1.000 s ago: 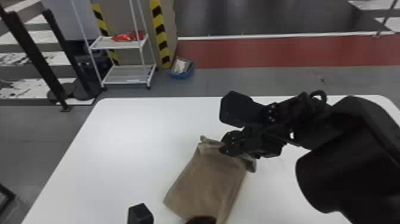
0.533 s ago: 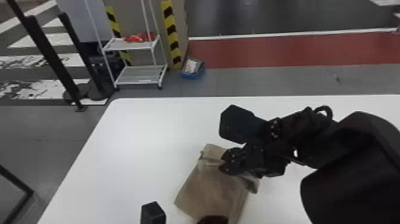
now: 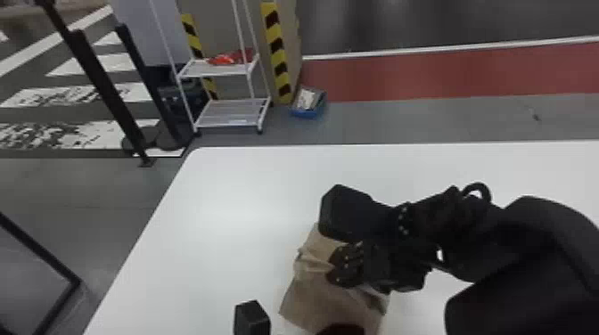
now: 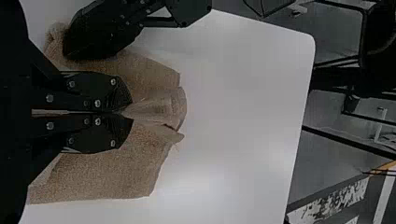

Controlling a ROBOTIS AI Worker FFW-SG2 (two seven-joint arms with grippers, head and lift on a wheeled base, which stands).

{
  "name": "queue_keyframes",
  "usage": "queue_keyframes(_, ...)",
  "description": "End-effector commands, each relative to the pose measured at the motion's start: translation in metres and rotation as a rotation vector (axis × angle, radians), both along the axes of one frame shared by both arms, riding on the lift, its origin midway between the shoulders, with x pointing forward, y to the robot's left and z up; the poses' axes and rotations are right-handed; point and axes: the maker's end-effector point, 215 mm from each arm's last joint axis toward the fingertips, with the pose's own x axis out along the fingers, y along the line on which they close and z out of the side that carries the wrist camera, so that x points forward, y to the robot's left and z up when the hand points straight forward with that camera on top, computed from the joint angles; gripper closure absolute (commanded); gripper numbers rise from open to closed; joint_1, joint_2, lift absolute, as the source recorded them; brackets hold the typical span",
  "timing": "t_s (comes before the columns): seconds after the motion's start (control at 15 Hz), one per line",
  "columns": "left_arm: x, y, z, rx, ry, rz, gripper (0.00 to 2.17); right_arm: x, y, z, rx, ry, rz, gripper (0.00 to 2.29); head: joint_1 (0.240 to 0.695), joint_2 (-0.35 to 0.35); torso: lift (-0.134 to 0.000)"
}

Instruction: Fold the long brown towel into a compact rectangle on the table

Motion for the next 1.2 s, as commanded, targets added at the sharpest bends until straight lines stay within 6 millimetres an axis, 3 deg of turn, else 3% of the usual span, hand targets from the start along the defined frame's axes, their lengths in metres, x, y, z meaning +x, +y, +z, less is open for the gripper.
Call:
queue_keyframes(0.0, 0.000, -0.002, 0.001, -0.009, -0.001, 0.007, 2.06, -0.011, 0.013, -0.005, 0.004, 0.013, 0.021, 1.11, 0.695, 0.238, -0.125)
queue_keyframes(0.4, 0.001, 0.001, 0.000, -0.006, -0.001, 0.012, 2.06, -0.029, 0.008, -0.016, -0.030, 0.052, 0.064, 1.11, 0.695, 0.276, -0.125)
queue_keyframes(0.73, 0.001, -0.001, 0.001, -0.008, -0.003, 0.010, 2.06, -0.031, 0.003, -0.022, -0.039, 0.050, 0.063, 1.11, 0.695, 0.265, -0.125)
queue_keyframes(1.13, 0.001, -0.002, 0.002, -0.009, -0.004, 0.008, 2.06, -0.038, 0.019, -0.023, -0.024, 0.052, 0.071, 1.11, 0.695, 0.275, -0.125)
